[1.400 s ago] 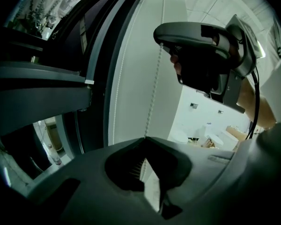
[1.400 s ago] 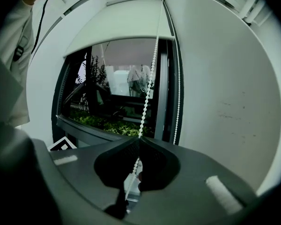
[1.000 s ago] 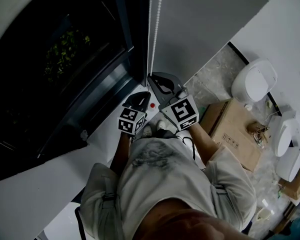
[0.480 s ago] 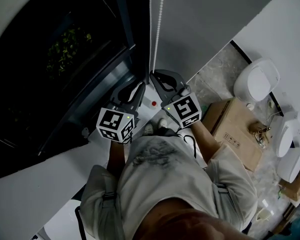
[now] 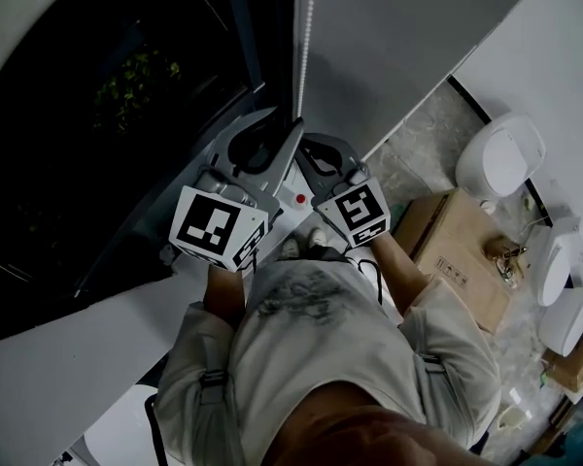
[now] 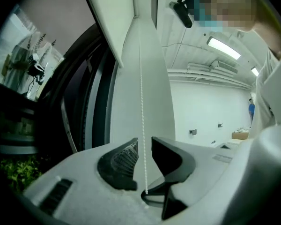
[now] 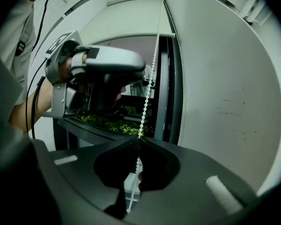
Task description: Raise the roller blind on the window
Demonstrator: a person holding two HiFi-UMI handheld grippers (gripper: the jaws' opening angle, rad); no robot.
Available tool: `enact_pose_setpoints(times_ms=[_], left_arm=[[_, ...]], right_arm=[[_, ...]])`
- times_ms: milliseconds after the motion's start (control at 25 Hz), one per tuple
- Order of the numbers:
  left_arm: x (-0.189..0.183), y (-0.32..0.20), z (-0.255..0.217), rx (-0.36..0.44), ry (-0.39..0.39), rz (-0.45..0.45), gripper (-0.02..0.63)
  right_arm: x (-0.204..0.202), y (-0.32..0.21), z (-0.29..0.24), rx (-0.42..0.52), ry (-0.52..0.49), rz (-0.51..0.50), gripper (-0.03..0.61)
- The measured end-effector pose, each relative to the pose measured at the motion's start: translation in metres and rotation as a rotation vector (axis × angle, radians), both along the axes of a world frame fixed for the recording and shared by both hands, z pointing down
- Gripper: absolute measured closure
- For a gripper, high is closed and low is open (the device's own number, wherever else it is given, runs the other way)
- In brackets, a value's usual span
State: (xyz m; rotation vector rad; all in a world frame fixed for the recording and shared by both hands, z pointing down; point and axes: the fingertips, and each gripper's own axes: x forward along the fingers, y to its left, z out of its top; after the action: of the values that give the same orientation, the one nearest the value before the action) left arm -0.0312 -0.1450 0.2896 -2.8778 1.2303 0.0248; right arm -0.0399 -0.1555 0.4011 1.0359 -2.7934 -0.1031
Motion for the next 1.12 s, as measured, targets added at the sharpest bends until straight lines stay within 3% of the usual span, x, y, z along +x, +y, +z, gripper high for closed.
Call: enact_pose_setpoints(times_ms=[280,480,600,1120], left_arm=[[0.013,-0.017,-0.035,0.066,0.014,0.000,0.522],[0.015,-0.023,-0.039,0.073,0.010,-0.012,0.592],[0.018,-0.023,-0.037,0.075,-0.009,-0.017,0.600],[0.015,-0.020,0.003,-0.005,-0.007,-0.041,0.603]], right_arm=[[-0.003,0.004,0.000,0.003,0.006,-0.007,0.568],[-0.002,0.001,0.001,0.002,0.002,-0.006,0.568],[-0.001,0.000,0.001,0.000,0.001,-0.005,0.568],[-0.002,-0.003,0.040,-0.059,0.050,0.000,0.568]])
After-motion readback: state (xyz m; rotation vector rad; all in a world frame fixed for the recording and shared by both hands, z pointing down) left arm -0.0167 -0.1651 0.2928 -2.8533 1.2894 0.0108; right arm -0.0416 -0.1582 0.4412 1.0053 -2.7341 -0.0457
